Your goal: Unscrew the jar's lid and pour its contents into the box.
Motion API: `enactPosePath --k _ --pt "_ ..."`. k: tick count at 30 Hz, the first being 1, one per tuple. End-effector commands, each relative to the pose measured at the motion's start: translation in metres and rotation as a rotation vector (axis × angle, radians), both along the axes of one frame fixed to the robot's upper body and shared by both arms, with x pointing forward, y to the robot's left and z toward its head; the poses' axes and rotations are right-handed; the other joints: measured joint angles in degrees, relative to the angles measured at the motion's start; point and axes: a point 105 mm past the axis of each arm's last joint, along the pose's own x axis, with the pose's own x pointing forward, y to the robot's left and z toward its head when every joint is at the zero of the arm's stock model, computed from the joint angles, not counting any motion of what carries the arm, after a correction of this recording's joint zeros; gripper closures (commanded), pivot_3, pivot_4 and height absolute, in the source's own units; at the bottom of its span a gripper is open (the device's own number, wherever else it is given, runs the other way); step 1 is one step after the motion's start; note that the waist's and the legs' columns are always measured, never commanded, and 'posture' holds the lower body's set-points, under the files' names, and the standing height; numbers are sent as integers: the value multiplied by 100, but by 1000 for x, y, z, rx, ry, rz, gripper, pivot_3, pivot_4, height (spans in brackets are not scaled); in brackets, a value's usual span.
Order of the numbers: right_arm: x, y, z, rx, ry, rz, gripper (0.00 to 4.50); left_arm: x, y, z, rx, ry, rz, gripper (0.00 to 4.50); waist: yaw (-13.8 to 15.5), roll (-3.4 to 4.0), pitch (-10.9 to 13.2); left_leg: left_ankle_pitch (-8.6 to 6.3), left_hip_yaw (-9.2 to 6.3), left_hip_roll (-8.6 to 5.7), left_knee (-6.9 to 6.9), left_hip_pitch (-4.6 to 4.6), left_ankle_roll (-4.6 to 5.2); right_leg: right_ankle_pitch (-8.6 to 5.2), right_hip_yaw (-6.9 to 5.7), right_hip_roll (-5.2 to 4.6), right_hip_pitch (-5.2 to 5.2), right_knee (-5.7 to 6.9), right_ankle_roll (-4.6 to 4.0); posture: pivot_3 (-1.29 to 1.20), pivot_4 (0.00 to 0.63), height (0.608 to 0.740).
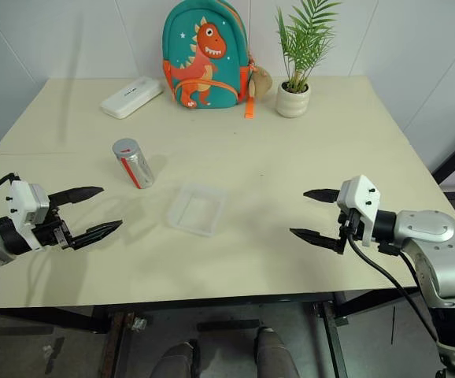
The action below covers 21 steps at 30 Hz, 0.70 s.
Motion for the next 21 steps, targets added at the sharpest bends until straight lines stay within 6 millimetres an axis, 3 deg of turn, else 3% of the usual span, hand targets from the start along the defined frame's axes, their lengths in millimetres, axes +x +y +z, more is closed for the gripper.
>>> enactPosePath --k 1,6,9,11,15,21 --pt "3 6 14 24 -41 41 0 -6 4 8 9 -57 49 34 -3 0 0 0 3 0 -1 3 0 0 3 0 0 2 0 0 150 740" --pt "8 28 18 79 -49 114 0 -8 14 -9 -99 -91 294 34 -15 0 0 0 4 1 -1 9 1 2 7 1 1 11 5 0 150 740" --pt "8 51 34 160 -75 185 0 -5 2 -29 -211 -69 405 34 3 0 0 0 5 0 3 8 1 43 9 2 0 17 79 0 150 740" --pt "5 65 45 185 -96 243 0 2 -4 -33 -252 -80 465 34 16 0 0 1 6 0 10 9 2 46 10 3 0 20 80 0 150 740" --pt "8 85 80 301 -187 286 0 27 -13 -31 -313 -126 545 34 47 -1 0 9 -2 0 23 6 13 53 10 10 4 19 66 0 150 740" --pt "-1 110 88 364 -237 336 0 70 -30 -16 -369 -173 566 34 43 -3 -2 12 -1 -1 20 4 15 63 10 11 10 5 69 0 150 740"
